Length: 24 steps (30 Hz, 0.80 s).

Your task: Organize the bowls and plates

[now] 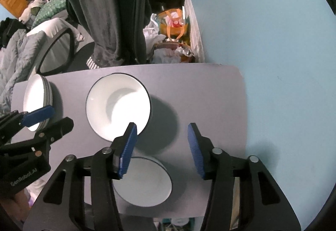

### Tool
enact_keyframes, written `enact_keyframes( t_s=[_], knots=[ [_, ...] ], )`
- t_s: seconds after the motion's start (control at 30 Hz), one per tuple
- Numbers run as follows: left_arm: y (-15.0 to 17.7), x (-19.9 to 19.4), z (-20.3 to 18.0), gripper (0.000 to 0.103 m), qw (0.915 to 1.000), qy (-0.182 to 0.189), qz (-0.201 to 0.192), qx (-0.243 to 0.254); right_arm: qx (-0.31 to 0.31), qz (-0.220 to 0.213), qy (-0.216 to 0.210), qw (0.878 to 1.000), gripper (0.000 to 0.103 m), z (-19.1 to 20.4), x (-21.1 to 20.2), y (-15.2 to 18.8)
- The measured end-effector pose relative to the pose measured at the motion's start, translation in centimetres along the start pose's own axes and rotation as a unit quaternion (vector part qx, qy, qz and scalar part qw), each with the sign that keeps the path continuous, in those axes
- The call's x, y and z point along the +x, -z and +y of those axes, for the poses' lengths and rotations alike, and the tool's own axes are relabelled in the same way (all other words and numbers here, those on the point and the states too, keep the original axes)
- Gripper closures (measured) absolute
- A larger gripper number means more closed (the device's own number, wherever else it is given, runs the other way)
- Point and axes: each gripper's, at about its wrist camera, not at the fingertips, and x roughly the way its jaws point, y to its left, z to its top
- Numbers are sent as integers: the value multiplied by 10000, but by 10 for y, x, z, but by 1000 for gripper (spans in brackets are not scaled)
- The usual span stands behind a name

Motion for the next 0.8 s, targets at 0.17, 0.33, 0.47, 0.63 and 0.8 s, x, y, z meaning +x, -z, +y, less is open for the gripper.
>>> enact_keyframes(
  t_s=[0.17,0.33,0.47,0.63,0.8],
  knots=[
    [12,-7,-9,49,9999,56,0,131,28,-28,-36,10000,50,-2,-7,9],
    [23,-3,-16,49,9994,95,104,329,144,5,-81,9999,50,-7,-12,21],
    [31,1,-18,49,9988,180,182,410,276,69,-104,9995,47,-13,-11,31],
    [38,10,-24,44,9980,212,300,524,523,218,-139,9983,46,-25,-2,45],
    [46,21,-30,44,9967,271,445,622,826,434,-178,9955,46,-38,14,65]
  ],
)
